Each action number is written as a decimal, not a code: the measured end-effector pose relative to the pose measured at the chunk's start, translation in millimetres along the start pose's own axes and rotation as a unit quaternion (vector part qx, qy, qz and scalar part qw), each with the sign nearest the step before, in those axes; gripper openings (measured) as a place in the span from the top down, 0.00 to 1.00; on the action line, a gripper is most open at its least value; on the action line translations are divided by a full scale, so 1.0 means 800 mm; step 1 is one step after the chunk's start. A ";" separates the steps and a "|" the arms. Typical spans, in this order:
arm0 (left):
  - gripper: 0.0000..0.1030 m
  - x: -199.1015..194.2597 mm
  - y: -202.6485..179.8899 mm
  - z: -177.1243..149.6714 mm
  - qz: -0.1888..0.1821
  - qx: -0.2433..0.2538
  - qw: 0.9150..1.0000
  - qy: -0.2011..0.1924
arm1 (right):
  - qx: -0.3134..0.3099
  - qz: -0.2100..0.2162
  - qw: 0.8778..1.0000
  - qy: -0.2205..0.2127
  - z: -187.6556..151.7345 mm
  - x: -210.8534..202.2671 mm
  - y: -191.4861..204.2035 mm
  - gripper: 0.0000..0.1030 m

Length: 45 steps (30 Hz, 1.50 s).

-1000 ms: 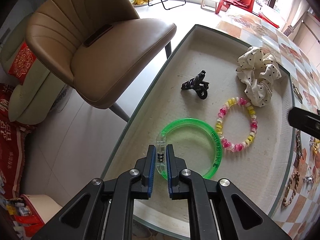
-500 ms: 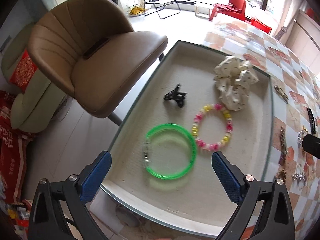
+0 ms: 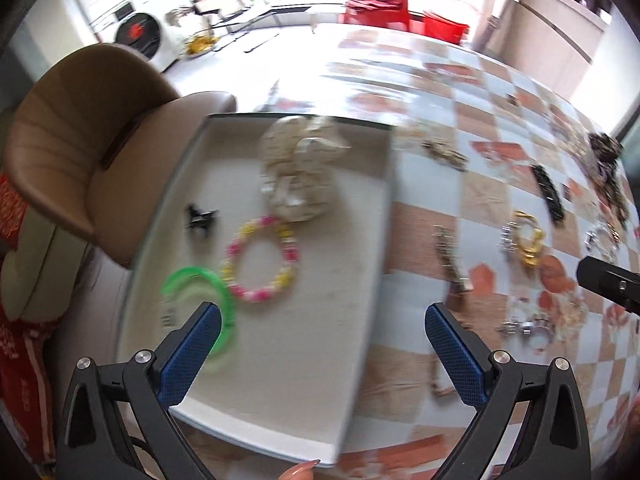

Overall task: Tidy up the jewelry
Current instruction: 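Withdraw both open tools from the tray back over the table, then grasp the silver spiked clip with the left tool while the right grasps the black rhinestone clip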

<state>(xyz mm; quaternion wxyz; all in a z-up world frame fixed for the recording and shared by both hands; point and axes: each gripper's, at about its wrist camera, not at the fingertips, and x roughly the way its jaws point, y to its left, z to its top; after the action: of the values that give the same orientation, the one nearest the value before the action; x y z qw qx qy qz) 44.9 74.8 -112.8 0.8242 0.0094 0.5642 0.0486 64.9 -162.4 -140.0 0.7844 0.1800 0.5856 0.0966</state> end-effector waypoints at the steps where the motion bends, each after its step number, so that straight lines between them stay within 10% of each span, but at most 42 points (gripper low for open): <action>1: 0.00 0.001 -0.008 0.001 -0.005 0.003 1.000 0.002 | 0.007 -0.002 1.000 -0.002 0.001 -0.002 -0.010 0.11; 45: 0.00 0.108 -0.122 0.043 -0.045 -0.009 0.997 0.061 | -0.077 -0.114 0.990 0.039 0.126 0.090 -0.068 0.10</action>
<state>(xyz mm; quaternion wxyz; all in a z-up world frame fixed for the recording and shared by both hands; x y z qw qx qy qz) 115.0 -13.4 -187.6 0.7897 -0.0260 0.6127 0.0172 179.0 -203.5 -200.4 0.7783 0.0470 0.6234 0.0582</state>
